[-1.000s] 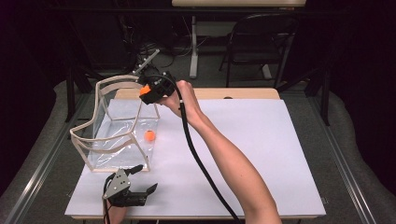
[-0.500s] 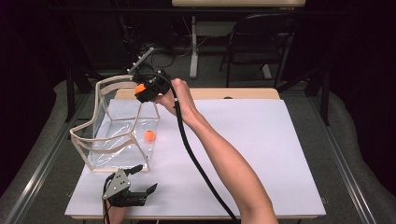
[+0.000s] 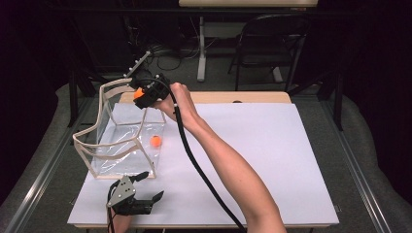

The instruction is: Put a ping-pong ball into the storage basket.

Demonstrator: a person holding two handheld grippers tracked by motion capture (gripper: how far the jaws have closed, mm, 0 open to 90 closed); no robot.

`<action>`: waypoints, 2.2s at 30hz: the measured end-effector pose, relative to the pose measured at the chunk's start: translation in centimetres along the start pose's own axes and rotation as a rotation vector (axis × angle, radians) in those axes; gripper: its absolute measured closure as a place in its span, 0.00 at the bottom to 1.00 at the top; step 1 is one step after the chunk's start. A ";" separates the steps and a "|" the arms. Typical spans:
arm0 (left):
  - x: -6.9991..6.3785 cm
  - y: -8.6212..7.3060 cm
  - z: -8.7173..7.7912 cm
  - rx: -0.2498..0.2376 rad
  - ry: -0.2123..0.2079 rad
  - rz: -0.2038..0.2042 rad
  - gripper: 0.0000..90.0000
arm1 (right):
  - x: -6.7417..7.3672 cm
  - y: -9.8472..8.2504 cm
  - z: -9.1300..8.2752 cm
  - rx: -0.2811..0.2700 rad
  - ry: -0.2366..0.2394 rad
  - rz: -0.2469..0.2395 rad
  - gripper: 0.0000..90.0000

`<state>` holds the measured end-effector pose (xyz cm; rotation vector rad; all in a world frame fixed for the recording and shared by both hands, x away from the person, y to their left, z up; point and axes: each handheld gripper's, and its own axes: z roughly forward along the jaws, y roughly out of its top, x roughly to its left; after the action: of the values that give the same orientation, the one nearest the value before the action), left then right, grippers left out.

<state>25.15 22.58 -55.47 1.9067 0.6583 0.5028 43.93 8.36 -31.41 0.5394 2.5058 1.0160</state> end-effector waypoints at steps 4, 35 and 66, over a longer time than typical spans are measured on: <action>0.0 0.0 0.0 0.000 0.002 -0.005 0.17 | 0.2 0.1 0.5 0.006 0.002 -0.006 0.57; 0.0 0.0 -0.1 -0.004 0.000 -0.005 0.18 | 1.4 0.5 3.2 0.037 0.027 -0.012 0.56; 0.1 -0.1 -0.1 -0.005 0.001 -0.006 0.18 | 2.1 0.0 5.2 0.096 0.044 -0.018 0.56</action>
<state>25.12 22.71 -55.47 1.8995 0.6630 0.5009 44.61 12.30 -35.29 0.5263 2.6035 0.9142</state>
